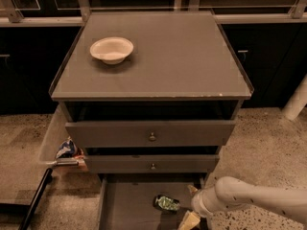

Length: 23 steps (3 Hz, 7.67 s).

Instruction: Pick green can from bottom drawer and place on counter

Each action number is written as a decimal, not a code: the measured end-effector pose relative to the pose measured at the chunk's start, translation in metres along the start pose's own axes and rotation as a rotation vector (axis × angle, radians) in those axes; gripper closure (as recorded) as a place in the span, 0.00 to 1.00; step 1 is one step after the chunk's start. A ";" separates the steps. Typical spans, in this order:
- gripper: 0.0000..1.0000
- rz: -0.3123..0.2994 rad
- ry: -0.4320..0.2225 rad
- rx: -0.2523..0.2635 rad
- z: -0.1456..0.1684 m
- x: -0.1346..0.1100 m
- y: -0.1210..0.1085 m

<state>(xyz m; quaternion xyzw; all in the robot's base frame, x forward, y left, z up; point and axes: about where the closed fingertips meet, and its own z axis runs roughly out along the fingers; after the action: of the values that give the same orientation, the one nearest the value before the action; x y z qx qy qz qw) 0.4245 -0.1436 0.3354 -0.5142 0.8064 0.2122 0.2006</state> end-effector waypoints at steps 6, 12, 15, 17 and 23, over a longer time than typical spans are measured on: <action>0.00 -0.196 -0.098 0.137 0.128 0.041 -0.055; 0.00 -0.209 -0.117 0.186 0.197 0.053 -0.094; 0.40 -0.209 -0.117 0.185 0.198 0.053 -0.094; 0.86 -0.202 -0.130 0.171 0.197 0.053 -0.091; 1.00 -0.337 -0.199 0.245 0.005 -0.023 -0.080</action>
Offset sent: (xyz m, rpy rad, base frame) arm 0.0383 0.0047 -0.0999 0.0890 -0.1960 -0.0003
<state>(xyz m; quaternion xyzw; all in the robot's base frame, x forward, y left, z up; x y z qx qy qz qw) 0.5069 -0.1542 0.3331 -0.5898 0.7053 0.1257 0.3726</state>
